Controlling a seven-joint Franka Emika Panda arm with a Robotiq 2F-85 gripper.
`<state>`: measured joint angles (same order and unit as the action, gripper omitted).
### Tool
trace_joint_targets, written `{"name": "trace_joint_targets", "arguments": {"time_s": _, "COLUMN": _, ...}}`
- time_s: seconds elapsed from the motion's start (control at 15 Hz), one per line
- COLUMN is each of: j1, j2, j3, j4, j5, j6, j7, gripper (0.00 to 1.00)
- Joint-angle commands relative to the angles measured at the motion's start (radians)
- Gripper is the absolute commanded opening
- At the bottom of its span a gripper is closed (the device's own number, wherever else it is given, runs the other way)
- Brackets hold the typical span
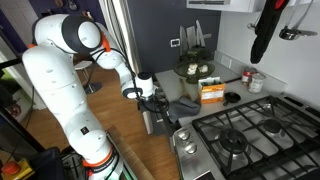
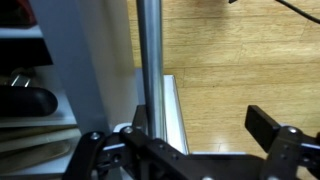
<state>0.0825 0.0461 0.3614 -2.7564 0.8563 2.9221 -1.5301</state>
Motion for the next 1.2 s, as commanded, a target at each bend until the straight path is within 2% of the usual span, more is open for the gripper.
{"name": "trace_joint_targets", "arguments": {"time_s": 0.0, "j1": 0.006, "j2": 0.068, "j3": -0.011, "j4": 0.000, "j5": -0.027, "j6": -0.029, "j7": -0.036, "gripper": 1.00}}
{"name": "trace_joint_targets", "arguments": {"time_s": 0.33, "j1": 0.005, "j2": 0.068, "j3": -0.016, "j4": -0.001, "j5": -0.040, "j6": -0.040, "j7": -0.056, "gripper": 1.00}}
{"name": "trace_joint_targets", "arguments": {"time_s": 0.4, "j1": 0.009, "j2": 0.083, "j3": -0.036, "j4": -0.001, "j5": -0.102, "j6": 0.013, "j7": 0.029, "gripper": 1.00}}
{"name": "trace_joint_targets", "arguments": {"time_s": 0.47, "j1": 0.010, "j2": 0.074, "j3": -0.042, "j4": -0.001, "j5": -0.119, "j6": 0.019, "j7": 0.043, "gripper": 1.00}}
{"name": "trace_joint_targets", "arguments": {"time_s": 0.53, "j1": 0.014, "j2": 0.066, "j3": -0.061, "j4": 0.001, "j5": -0.181, "j6": 0.036, "j7": 0.107, "gripper": 1.00}}
{"name": "trace_joint_targets", "arguments": {"time_s": 0.73, "j1": 0.036, "j2": 0.046, "j3": -0.122, "j4": 0.010, "j5": -0.373, "j6": 0.022, "j7": 0.251, "gripper": 1.00}}
{"name": "trace_joint_targets", "arguments": {"time_s": 0.8, "j1": 0.015, "j2": 0.024, "j3": -0.071, "j4": 0.014, "j5": -0.277, "j6": 0.015, "j7": 0.173, "gripper": 1.00}}
{"name": "trace_joint_targets", "arguments": {"time_s": 0.93, "j1": 0.020, "j2": 0.029, "j3": -0.098, "j4": 0.017, "j5": -0.338, "j6": 0.015, "j7": 0.217, "gripper": 1.00}}
{"name": "trace_joint_targets", "arguments": {"time_s": 1.13, "j1": 0.020, "j2": 0.027, "j3": -0.100, "j4": 0.024, "j5": -0.344, "j6": 0.023, "j7": 0.213, "gripper": 1.00}}
